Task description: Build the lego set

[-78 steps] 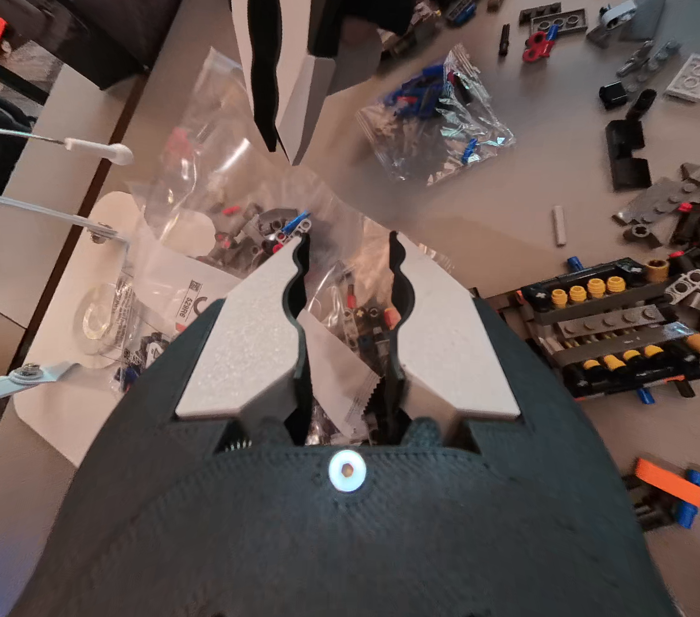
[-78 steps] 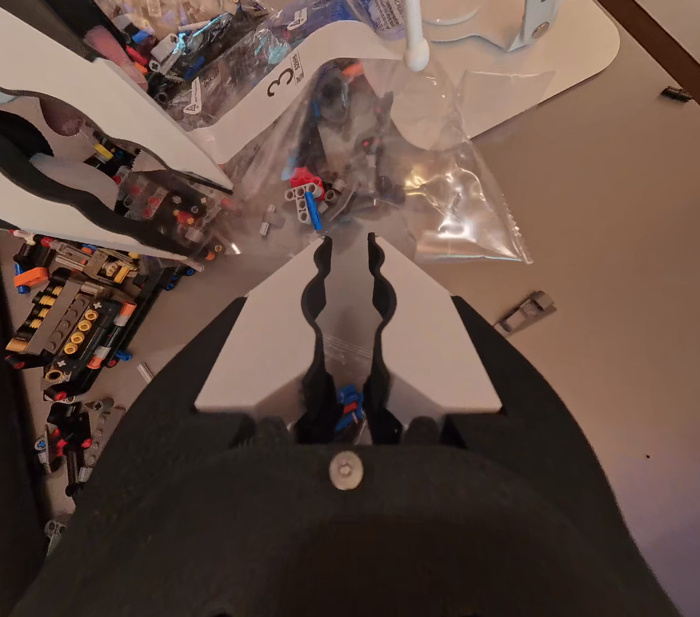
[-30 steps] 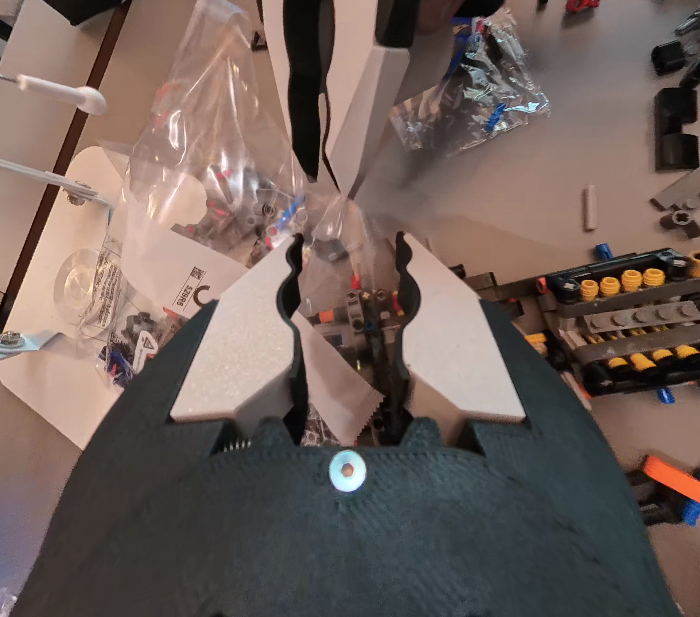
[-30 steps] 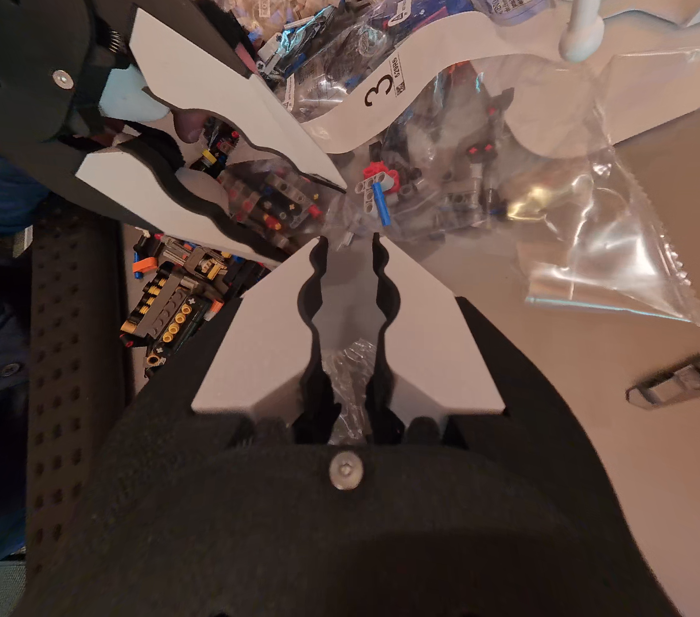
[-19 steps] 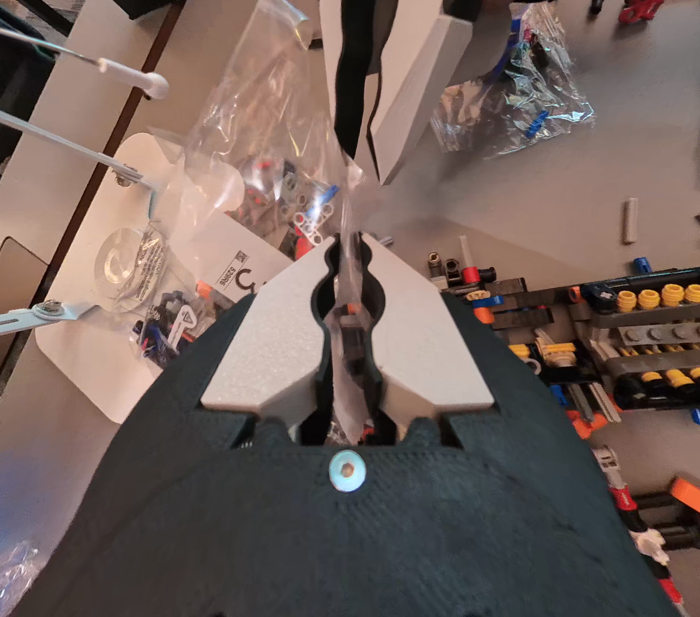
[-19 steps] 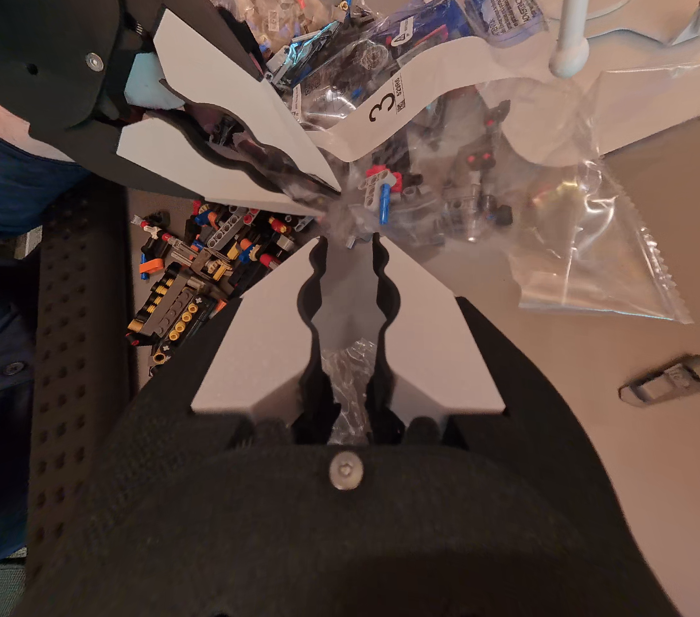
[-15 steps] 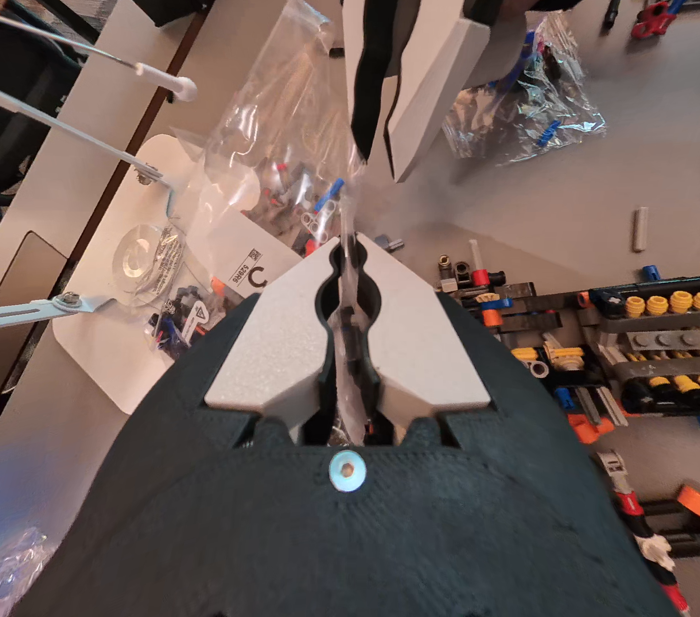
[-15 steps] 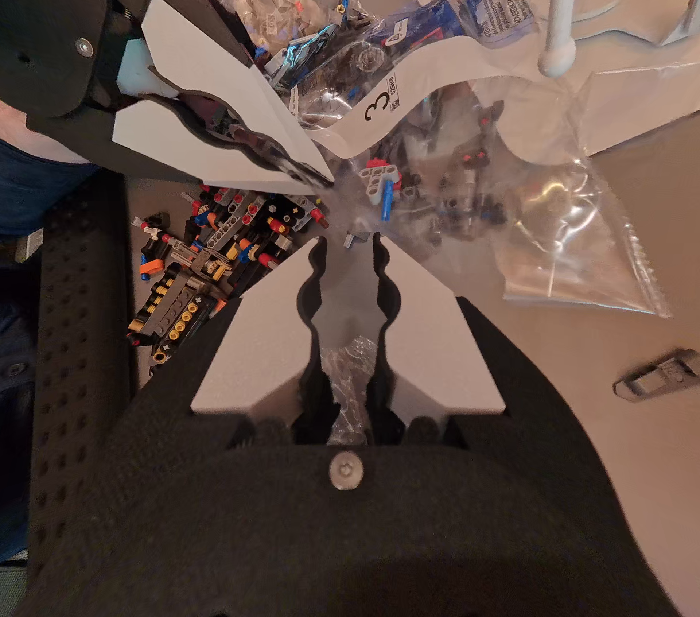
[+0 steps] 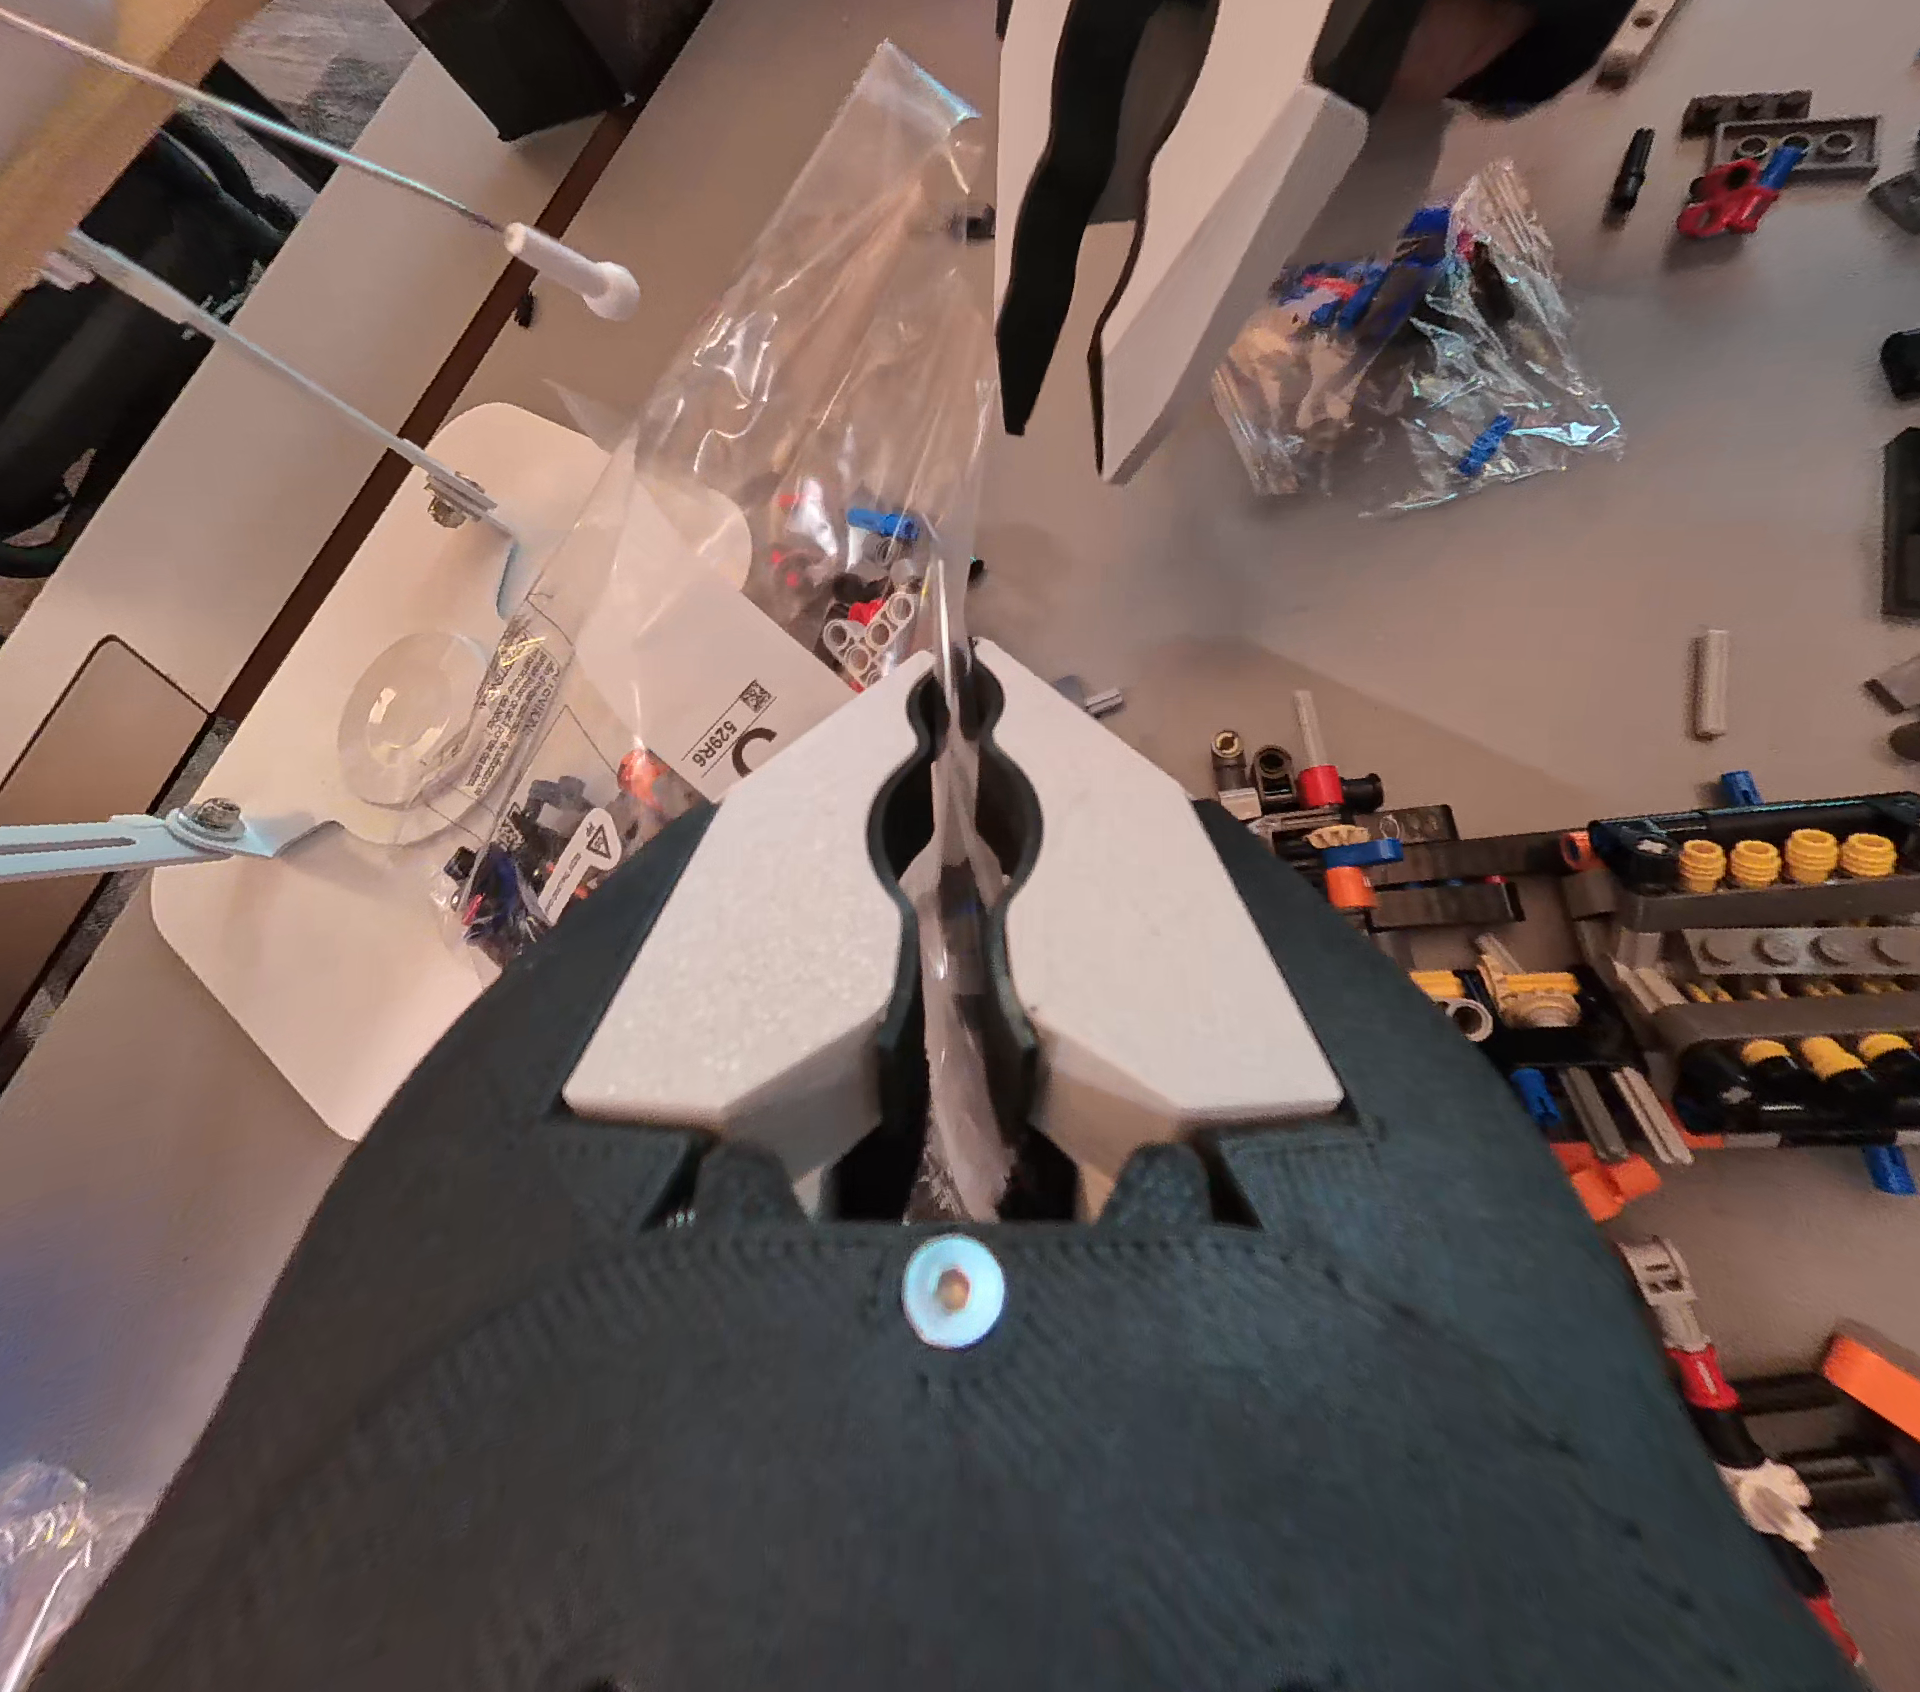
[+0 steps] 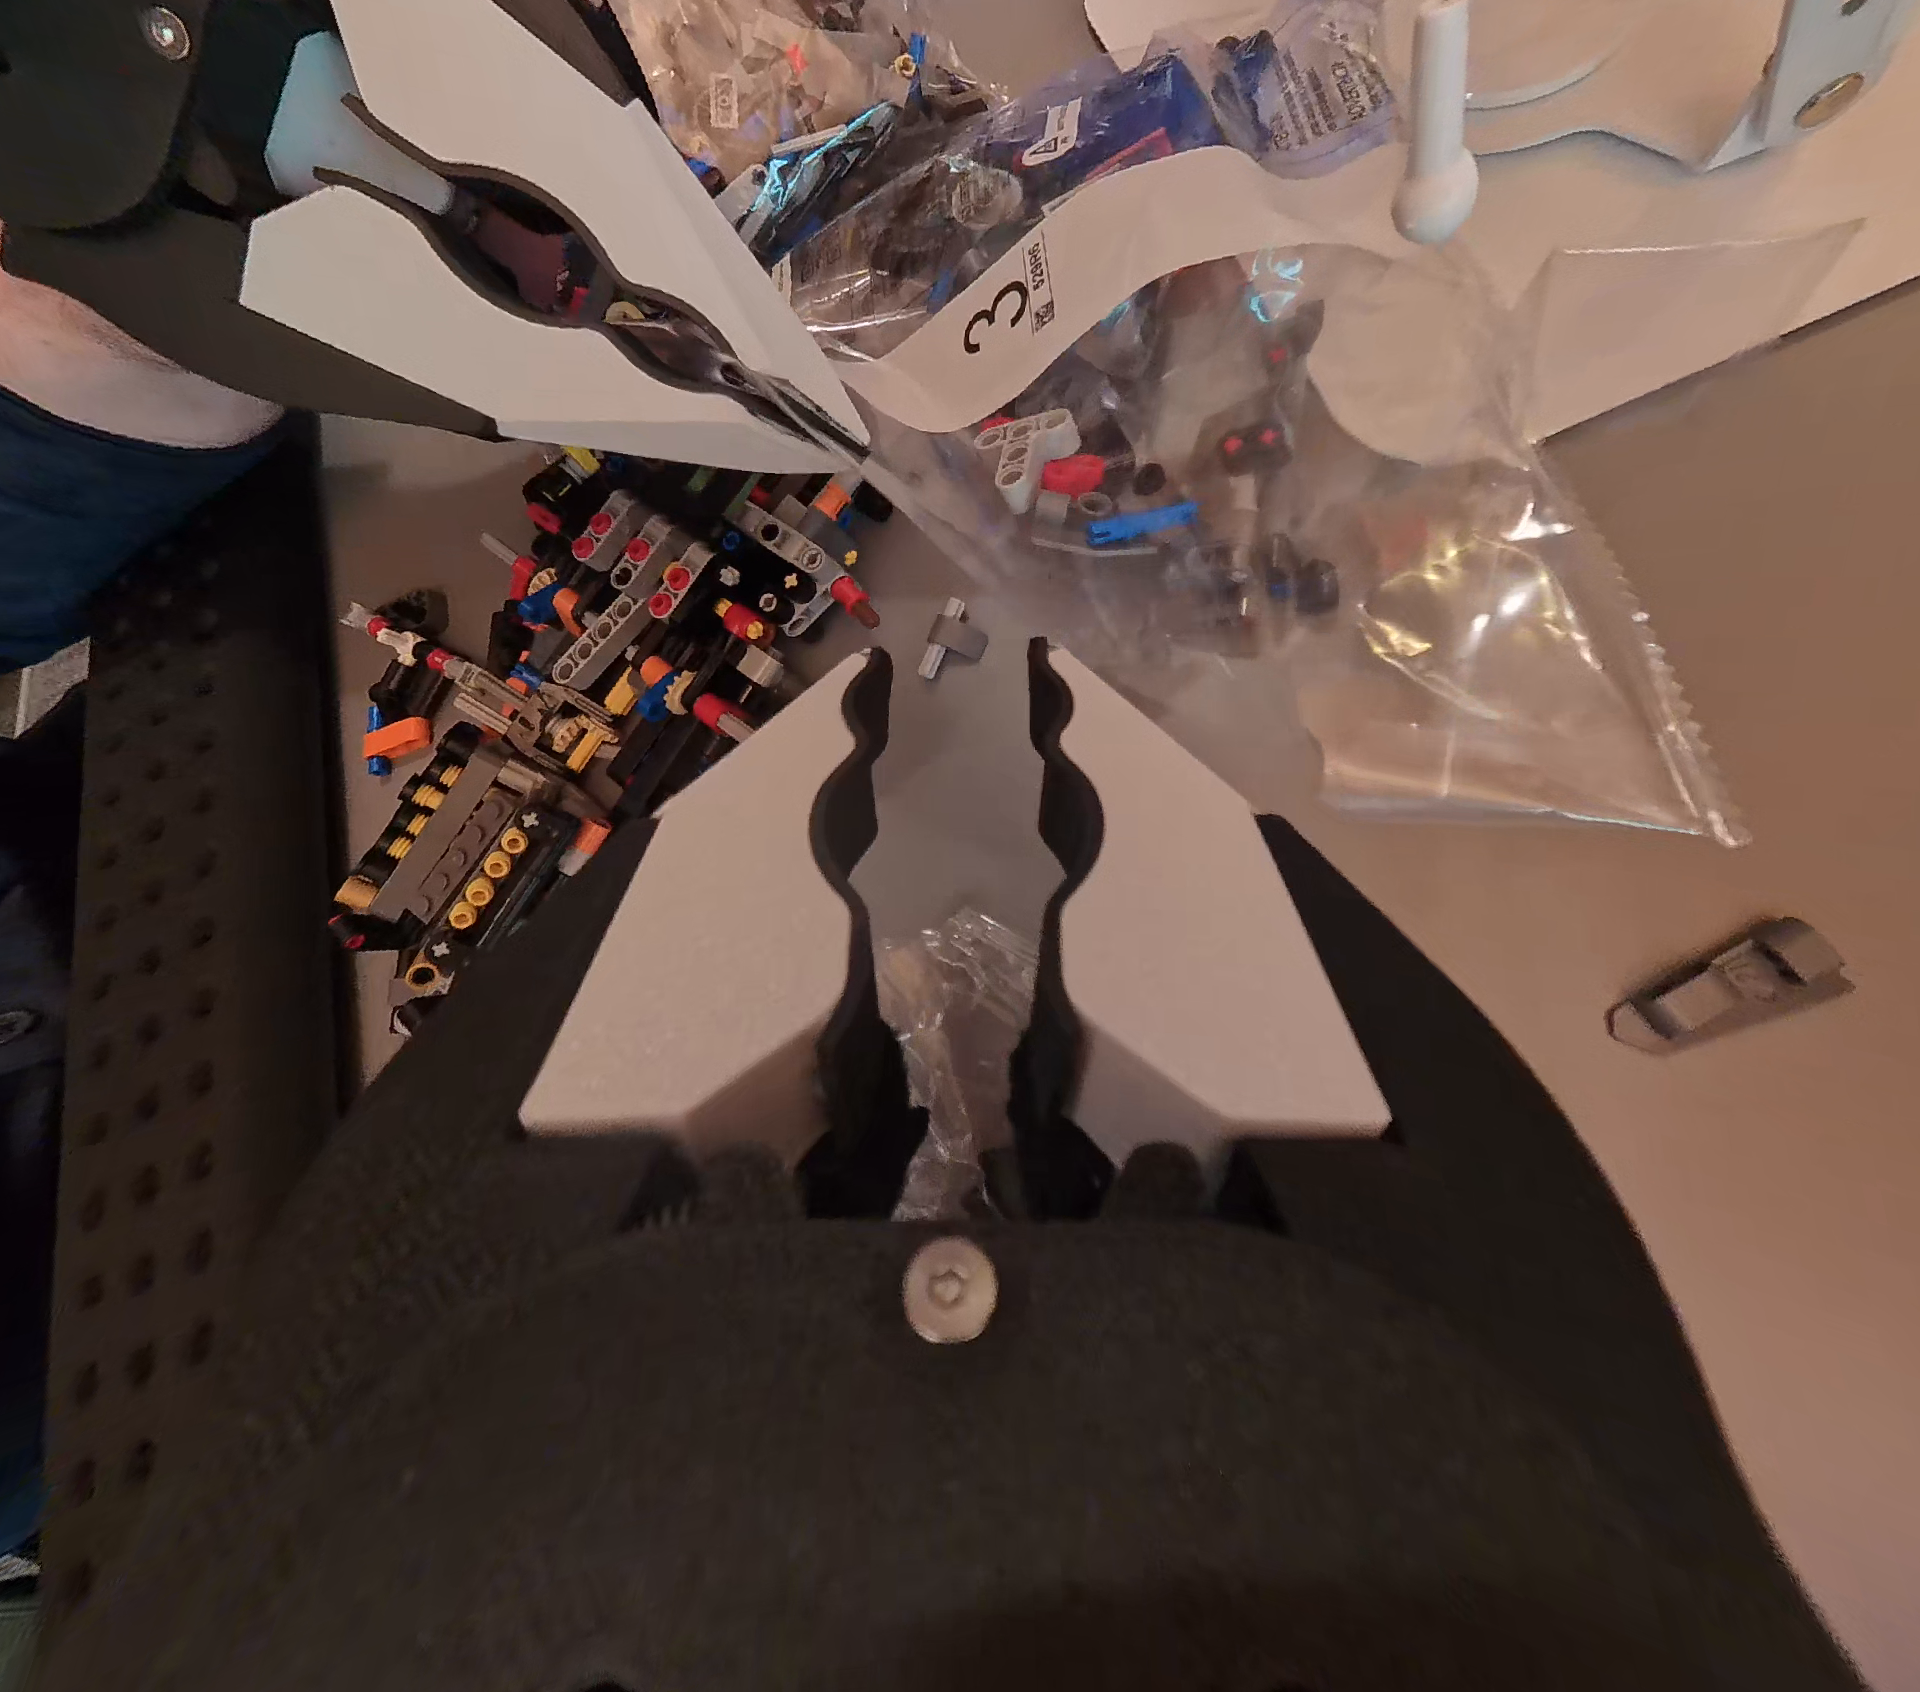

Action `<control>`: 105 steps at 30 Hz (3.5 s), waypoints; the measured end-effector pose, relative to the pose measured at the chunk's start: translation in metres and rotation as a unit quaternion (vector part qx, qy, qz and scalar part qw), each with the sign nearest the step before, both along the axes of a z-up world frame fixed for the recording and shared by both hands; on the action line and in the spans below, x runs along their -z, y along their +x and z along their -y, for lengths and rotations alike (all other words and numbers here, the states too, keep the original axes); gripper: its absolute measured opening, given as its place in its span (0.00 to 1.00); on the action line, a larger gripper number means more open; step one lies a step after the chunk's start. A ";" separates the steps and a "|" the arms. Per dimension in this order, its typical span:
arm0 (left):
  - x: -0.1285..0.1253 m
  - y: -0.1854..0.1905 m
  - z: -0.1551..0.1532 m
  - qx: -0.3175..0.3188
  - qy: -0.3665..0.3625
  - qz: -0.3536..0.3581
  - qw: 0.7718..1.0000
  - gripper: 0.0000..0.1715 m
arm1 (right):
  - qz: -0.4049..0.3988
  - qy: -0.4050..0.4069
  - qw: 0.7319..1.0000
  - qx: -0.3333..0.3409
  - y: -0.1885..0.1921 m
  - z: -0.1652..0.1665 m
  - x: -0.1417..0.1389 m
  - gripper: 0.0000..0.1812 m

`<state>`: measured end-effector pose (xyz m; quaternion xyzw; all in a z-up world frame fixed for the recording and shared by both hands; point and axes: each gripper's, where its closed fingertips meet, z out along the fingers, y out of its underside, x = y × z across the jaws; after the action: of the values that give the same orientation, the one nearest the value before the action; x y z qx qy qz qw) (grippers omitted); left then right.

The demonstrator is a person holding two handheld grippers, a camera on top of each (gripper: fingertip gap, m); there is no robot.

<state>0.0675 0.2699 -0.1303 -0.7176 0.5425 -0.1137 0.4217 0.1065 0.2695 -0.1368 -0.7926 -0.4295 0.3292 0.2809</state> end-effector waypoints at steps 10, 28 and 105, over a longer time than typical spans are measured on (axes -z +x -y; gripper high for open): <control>-0.022 0.001 0.004 0.011 -0.018 0.077 0.997 0.00 | 0.001 0.033 0.999 0.011 0.010 -0.009 -0.006 0.24; -0.075 -0.008 0.015 0.054 -0.019 0.211 0.976 0.00 | -0.057 0.073 0.994 0.049 0.019 -0.020 -0.036 0.31; -0.055 0.031 0.028 0.058 0.114 0.096 0.987 0.08 | -0.190 0.034 0.981 -0.030 -0.020 0.025 -0.072 0.03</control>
<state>0.0980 0.2420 -0.0752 -0.6184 0.5493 -0.1438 0.5434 0.0867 0.2443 -0.0646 -0.6926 -0.4027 0.4669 0.3743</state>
